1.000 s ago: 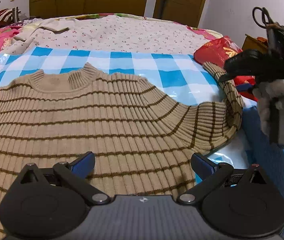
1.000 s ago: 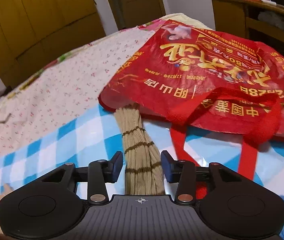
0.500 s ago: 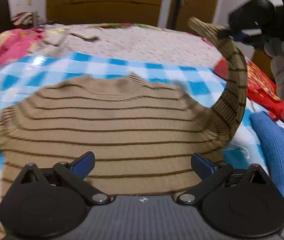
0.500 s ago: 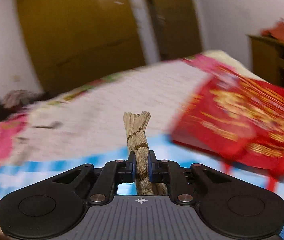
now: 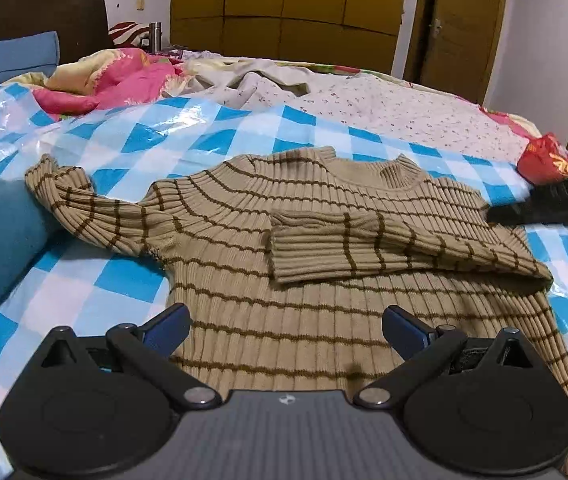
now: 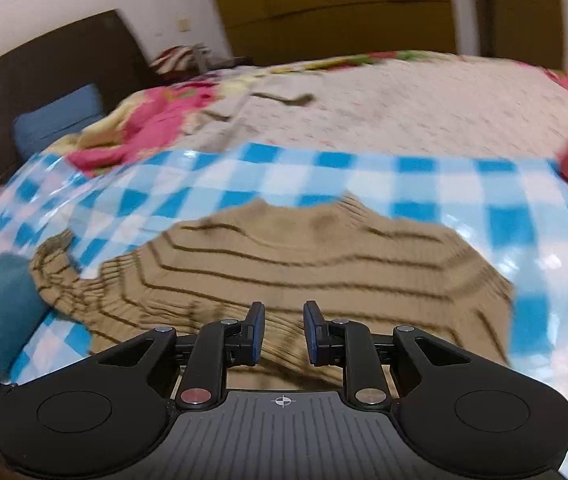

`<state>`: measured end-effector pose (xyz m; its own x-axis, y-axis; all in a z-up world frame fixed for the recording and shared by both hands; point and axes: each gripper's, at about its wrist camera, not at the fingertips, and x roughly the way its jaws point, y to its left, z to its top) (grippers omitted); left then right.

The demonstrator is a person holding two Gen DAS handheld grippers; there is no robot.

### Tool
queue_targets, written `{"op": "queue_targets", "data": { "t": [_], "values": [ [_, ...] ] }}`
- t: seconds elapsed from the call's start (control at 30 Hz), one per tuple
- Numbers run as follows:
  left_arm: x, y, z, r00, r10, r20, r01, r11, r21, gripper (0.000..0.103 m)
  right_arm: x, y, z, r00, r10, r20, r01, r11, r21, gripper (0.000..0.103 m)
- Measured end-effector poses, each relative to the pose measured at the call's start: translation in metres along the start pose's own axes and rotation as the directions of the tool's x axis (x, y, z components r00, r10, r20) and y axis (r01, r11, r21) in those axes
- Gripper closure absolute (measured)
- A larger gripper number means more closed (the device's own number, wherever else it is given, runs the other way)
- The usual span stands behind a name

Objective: Fold small clothes

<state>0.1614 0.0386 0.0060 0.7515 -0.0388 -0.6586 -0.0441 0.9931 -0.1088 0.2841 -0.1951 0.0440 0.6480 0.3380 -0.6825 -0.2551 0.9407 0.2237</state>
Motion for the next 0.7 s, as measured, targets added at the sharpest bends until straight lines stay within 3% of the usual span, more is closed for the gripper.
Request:
{"op": "queue_targets", "data": {
  "t": [0.1,0.2,0.33,0.43,0.6,0.7],
  "values": [
    [0.001,0.001,0.000,1.000,0.019,0.020,-0.019,1.000,0.008,0.000,-0.003,-0.012,-0.010,0.994,-0.107,-0.016,0.107,0.994,-0.037,0.079],
    [0.004,0.004,0.000,0.999,0.034,0.019,-0.034,0.999,0.008,0.000,0.004,-0.018,-0.021,0.986,-0.164,-0.037,0.160,0.984,-0.081,0.079],
    [0.007,0.003,-0.003,1.000,0.025,0.000,-0.025,1.000,0.005,0.000,0.004,-0.015,-0.032,0.989,-0.136,-0.065,0.125,0.982,-0.142,0.079],
    [0.007,-0.002,-0.005,1.000,0.014,-0.005,-0.014,1.000,0.021,0.000,0.007,-0.002,-0.031,0.992,-0.111,-0.056,0.096,0.972,-0.216,0.068],
    [0.006,-0.005,-0.008,1.000,0.007,0.004,-0.007,0.999,0.046,0.000,0.029,0.028,-0.028,0.995,-0.079,-0.063,0.054,0.941,-0.335,0.068],
    [0.006,-0.002,-0.007,1.000,0.004,0.005,-0.005,0.999,0.040,0.000,0.051,0.047,-0.029,0.990,-0.114,-0.086,0.070,0.911,-0.406,0.072]
  ]
}}
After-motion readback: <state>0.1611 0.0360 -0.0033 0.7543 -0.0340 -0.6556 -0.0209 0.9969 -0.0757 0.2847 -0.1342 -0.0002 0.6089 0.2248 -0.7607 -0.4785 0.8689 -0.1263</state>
